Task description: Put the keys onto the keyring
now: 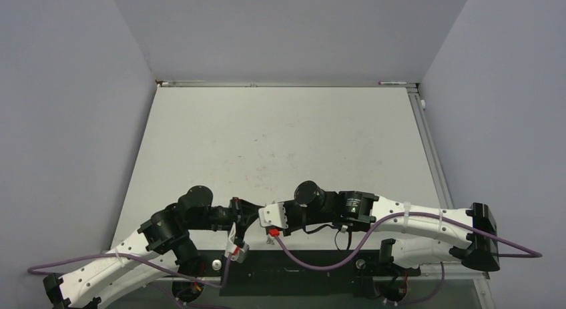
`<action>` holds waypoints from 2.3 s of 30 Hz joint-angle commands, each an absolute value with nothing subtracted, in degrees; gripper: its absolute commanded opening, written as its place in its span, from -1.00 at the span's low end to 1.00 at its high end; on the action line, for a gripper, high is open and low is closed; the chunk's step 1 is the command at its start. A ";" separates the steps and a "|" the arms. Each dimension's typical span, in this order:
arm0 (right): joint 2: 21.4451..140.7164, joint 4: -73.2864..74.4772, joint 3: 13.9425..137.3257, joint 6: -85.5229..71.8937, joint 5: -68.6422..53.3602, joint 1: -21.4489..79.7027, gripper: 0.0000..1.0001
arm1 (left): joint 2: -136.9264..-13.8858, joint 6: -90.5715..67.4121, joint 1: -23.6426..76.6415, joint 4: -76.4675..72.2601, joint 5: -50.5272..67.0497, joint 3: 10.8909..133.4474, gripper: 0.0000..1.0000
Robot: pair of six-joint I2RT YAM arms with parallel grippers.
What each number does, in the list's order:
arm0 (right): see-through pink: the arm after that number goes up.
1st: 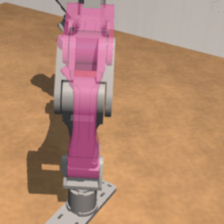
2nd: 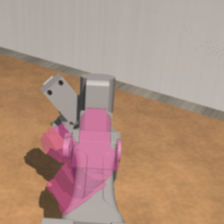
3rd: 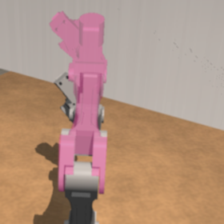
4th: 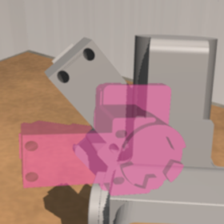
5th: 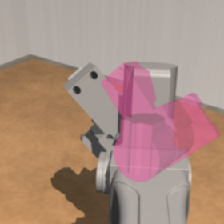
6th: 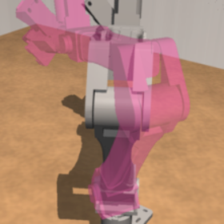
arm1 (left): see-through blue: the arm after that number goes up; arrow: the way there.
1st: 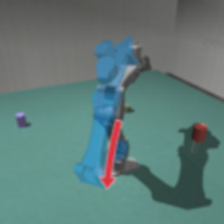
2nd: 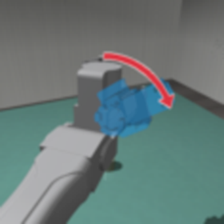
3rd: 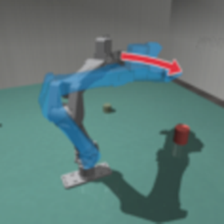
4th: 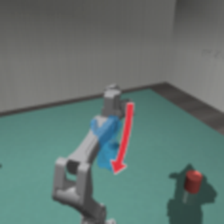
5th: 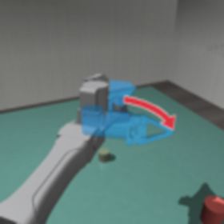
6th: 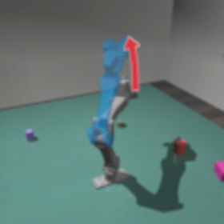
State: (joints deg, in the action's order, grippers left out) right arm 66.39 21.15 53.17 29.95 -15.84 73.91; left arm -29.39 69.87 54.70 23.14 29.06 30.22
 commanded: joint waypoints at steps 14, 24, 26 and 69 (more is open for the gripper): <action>67.66 19.30 57.66 31.21 -17.55 73.79 -0.90 | -27.85 72.92 55.82 23.93 28.49 29.97 -1.00; 67.77 20.36 58.18 31.20 -17.47 72.87 -0.90 | -26.81 73.72 56.20 24.36 28.08 29.81 -1.00; 68.28 20.62 58.35 31.03 -17.57 72.90 -0.90 | -26.73 73.73 56.29 24.37 28.25 29.87 -1.00; 69.69 24.26 60.25 33.74 -10.99 74.61 -0.90 | -30.68 74.99 57.77 26.40 29.43 31.38 -1.00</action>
State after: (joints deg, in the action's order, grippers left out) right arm 70.28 27.18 57.23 32.77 -11.97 73.97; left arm -30.50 73.82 57.17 25.54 27.44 29.50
